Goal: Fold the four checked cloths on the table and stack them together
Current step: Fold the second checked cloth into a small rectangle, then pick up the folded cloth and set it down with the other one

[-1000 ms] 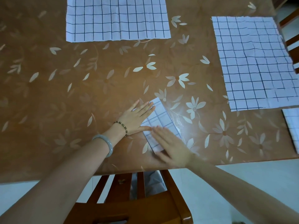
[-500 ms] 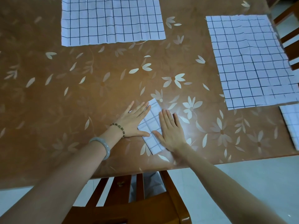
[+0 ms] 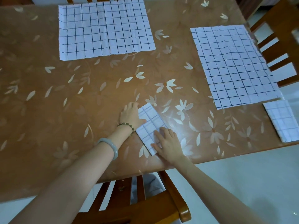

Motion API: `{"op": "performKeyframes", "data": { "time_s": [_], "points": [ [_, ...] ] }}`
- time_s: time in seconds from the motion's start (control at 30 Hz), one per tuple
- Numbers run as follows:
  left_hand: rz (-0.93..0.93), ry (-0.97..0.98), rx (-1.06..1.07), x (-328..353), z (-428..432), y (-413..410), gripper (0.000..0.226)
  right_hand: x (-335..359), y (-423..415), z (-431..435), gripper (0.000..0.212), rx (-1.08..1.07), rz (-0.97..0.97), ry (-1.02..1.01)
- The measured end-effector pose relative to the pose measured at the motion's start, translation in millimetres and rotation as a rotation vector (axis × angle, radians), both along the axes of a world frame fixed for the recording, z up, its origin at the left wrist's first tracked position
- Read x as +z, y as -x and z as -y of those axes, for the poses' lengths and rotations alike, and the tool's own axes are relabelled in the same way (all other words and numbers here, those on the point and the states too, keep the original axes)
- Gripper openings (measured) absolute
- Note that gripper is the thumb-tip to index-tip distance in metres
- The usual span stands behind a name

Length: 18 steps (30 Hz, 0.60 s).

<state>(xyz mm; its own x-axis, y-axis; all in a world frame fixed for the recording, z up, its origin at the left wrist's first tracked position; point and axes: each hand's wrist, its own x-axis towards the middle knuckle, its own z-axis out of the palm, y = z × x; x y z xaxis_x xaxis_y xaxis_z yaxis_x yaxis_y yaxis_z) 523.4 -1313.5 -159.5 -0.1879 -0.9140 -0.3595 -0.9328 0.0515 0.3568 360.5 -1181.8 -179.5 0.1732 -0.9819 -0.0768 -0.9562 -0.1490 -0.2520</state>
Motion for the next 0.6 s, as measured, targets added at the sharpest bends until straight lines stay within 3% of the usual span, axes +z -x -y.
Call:
{"op": "performKeyframes", "data": {
  "time_s": [0.17,0.27,0.33,0.37,0.43,0.5,0.57,0.6],
  "points": [
    [0.116,-0.097,-0.002,12.5,16.1,1.6,0.081,1.5,-0.4,0.4,0.052,0.000,-0.001,-0.004],
    [0.189,-0.182,-0.129,18.5,24.0,1.4,0.064,4.8,-0.5,2.5,0.045,-0.007,0.039,-0.059],
    [0.086,-0.267,-0.179,19.8,25.6,-1.2,0.038,12.0,-1.7,5.4,0.048,-0.045,0.088,-0.122],
    [-0.013,-0.305,-0.185,20.2,24.7,-2.6,0.036,14.9,-2.7,7.4,0.051,-0.094,0.136,-0.182],
    [-0.166,-0.303,-0.211,25.3,19.8,-7.7,0.036,25.8,-3.8,14.4,0.062,-0.321,0.416,-0.287],
    [-0.211,-0.277,-0.260,39.8,13.1,-14.3,0.029,39.8,-1.8,25.8,0.077,-0.535,0.738,-0.260],
    [-0.263,-0.270,-0.314,57.6,8.8,-21.8,0.022,59.4,5.3,39.0,0.080,-0.555,0.872,-0.272],
    [-0.291,-0.272,-0.326,68.2,7.2,-25.1,0.018,69.3,9.2,44.2,0.071,-0.515,0.894,-0.348]
  ]
}}
